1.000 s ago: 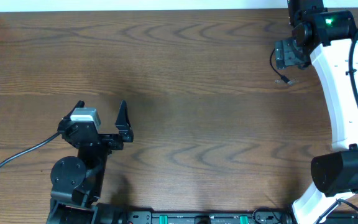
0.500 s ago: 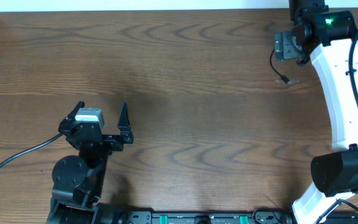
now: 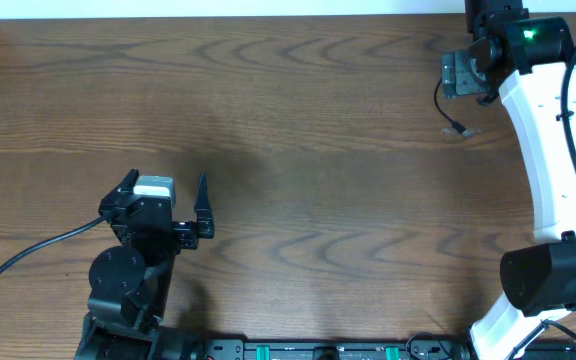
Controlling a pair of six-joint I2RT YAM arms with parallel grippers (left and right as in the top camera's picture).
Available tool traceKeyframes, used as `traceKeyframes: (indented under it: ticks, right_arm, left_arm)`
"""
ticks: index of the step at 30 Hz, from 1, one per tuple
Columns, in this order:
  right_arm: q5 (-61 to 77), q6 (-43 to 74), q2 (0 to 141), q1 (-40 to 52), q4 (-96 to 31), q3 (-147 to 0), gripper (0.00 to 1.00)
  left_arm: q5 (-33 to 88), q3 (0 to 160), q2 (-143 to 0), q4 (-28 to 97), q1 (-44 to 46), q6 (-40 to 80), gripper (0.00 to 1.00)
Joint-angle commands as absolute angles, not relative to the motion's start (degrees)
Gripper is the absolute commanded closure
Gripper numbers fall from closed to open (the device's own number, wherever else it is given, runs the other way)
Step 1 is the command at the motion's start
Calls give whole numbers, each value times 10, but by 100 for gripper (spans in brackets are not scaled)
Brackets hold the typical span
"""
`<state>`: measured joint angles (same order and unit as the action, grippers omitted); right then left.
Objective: Untangle cables
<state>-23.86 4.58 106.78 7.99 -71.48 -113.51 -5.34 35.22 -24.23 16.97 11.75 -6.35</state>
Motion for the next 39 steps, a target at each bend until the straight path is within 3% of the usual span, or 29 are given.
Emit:
traceKeyframes:
  ticks: [1, 17, 39]
  right_arm:
    - [-244, 55, 1062, 83, -715, -1137, 1]
    - [-244, 55, 1062, 83, -715, -1137, 1]
    - [-244, 55, 1062, 83, -715, -1137, 1]
  left_arm:
    - [-73, 352, -225, 171, 120, -75, 2]
    - [-71, 349, -157, 201, 118, -78, 2]
    - [-65, 323, -71, 195, 45, -64, 2]
